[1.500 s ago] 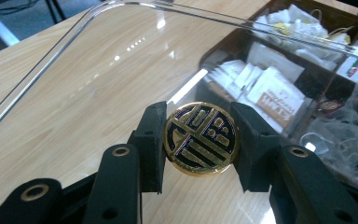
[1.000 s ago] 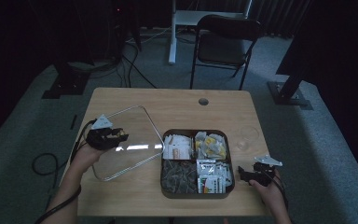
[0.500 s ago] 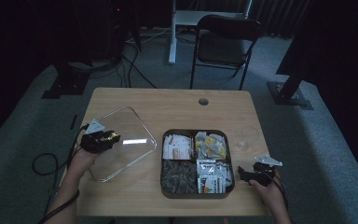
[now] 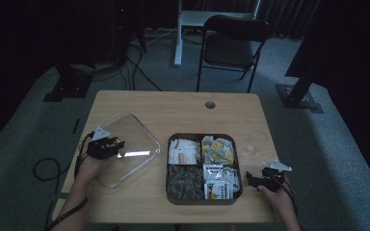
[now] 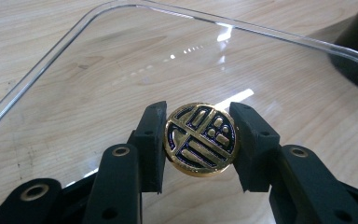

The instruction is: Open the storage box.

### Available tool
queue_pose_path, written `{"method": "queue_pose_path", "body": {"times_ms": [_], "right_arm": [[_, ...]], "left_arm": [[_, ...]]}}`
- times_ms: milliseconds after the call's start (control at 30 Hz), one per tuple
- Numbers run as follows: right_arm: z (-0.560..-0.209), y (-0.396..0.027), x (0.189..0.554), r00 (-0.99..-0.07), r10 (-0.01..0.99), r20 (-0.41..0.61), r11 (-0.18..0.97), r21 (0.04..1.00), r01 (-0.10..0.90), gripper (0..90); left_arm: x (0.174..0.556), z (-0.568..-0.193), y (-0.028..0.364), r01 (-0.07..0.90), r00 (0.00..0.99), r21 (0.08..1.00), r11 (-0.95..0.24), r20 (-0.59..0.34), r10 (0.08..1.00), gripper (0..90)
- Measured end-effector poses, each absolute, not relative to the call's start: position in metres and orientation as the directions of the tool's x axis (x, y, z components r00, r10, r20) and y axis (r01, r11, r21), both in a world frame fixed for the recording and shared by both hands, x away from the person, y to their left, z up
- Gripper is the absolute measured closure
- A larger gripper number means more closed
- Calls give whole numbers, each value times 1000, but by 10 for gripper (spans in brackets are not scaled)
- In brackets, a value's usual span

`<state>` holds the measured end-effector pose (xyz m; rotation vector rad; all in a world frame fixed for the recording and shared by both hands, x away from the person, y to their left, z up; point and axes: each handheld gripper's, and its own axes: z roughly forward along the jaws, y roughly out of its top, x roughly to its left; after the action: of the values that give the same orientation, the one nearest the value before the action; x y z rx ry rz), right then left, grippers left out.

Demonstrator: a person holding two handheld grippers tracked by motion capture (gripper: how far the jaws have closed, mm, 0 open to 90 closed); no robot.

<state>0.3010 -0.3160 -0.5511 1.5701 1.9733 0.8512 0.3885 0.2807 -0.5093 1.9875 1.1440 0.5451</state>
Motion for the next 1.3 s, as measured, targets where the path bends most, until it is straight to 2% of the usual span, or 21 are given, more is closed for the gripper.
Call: {"method": "queue_pose_path", "body": {"times_ms": [900, 933, 967, 1033, 1300], "right_arm": [[-551, -316, 301, -230, 973, 13, 150, 720, 677, 103], [-551, -316, 301, -230, 973, 13, 151, 720, 677, 103], [-551, -316, 301, -230, 973, 14, 150, 720, 678, 103], [-551, -316, 301, -230, 973, 13, 150, 720, 678, 103], [-551, -316, 301, -230, 973, 14, 150, 720, 678, 103]], "left_arm": [[417, -534, 263, 576, 495, 753, -319, -10, 869, 584], [417, -533, 264, 571, 496, 761, -308, -21, 868, 570], [416, -530, 265, 565, 490, 772, -289, -33, 871, 500], [415, -522, 268, 562, 494, 782, -268, -58, 867, 456], [404, -505, 263, 519, 537, 812, -265, -69, 841, 393]]}}
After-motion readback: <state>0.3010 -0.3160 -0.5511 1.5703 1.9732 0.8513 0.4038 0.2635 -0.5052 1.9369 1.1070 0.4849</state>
